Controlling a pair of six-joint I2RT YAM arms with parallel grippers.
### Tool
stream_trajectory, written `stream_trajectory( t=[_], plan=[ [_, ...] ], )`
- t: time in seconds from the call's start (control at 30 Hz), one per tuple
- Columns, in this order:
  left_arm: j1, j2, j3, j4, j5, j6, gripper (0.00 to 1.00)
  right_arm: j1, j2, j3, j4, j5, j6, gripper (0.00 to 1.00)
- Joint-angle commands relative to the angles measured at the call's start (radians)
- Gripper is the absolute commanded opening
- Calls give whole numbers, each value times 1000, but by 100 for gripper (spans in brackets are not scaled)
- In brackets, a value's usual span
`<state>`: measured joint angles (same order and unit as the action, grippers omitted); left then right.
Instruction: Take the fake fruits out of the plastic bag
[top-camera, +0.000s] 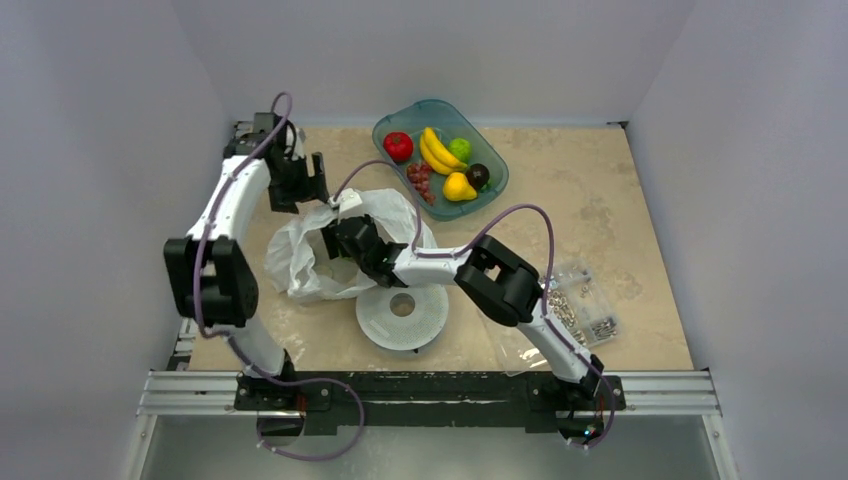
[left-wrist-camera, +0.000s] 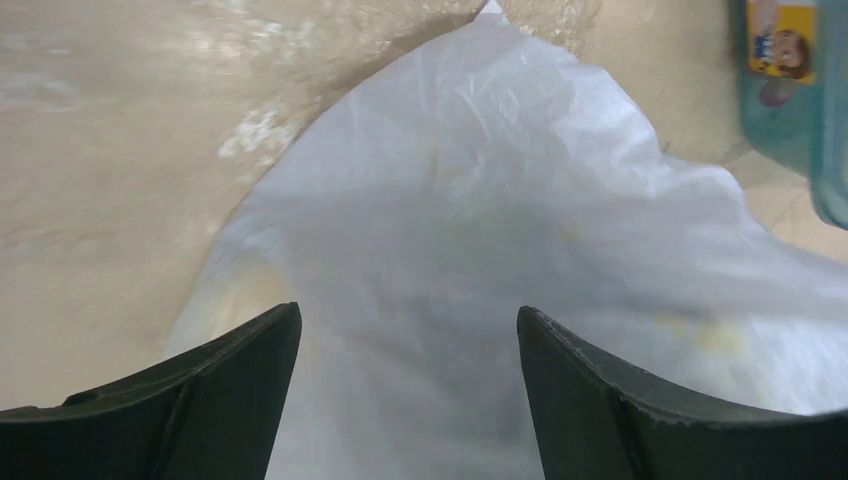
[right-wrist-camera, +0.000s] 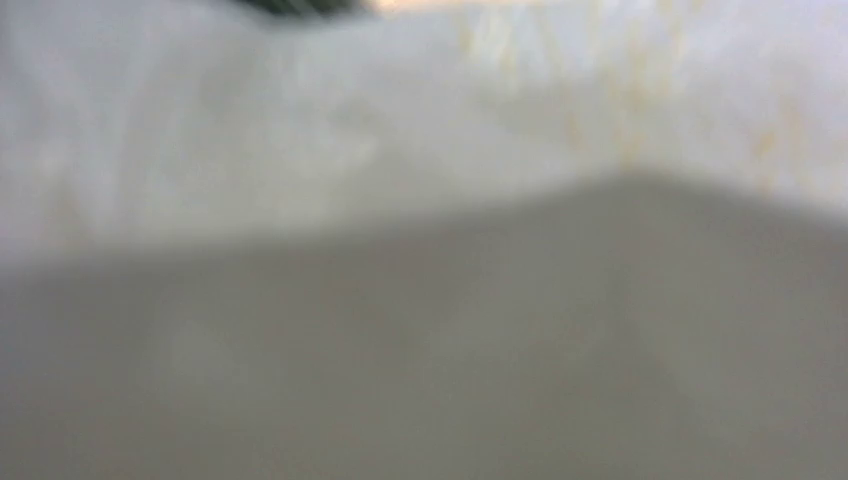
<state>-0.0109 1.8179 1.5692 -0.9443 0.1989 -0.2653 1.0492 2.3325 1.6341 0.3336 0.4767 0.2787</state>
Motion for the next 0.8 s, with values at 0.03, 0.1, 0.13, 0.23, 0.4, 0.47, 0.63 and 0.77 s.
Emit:
stream_trajectory(
  t=[0.03, 0.1, 0.13, 0.23, 0.4, 0.47, 0.63, 0.77],
  plan=[
    [11, -388, -70, -48, -163, -27, 82, 5, -57, -24, -17, 21, -36, 34],
    [11, -539, -153, -42, -127, -74, 84, 5, -63, -32, -24, 20, -37, 27],
    [11, -618, -199, -33, -94, -97, 84, 5, -68, -37, -24, 14, -39, 24],
    [11, -856, -347, 7, 56, -168, 85, 10, -90, -50, -25, 2, -40, 15],
    [11, -1123, -474, 10, 221, -213, 86, 21, -111, -50, -53, -15, -34, 4],
    [11, -1167, -504, -18, 271, -203, 87, 27, -127, -52, -68, -16, -27, 1],
    [9, -1214, -572, -107, 202, -199, 76, 32, -189, -81, -94, -37, 1, 0],
    [9, -1231, -589, -173, 72, -201, 49, 32, -244, -90, -138, -122, 28, 0]
  ],
)
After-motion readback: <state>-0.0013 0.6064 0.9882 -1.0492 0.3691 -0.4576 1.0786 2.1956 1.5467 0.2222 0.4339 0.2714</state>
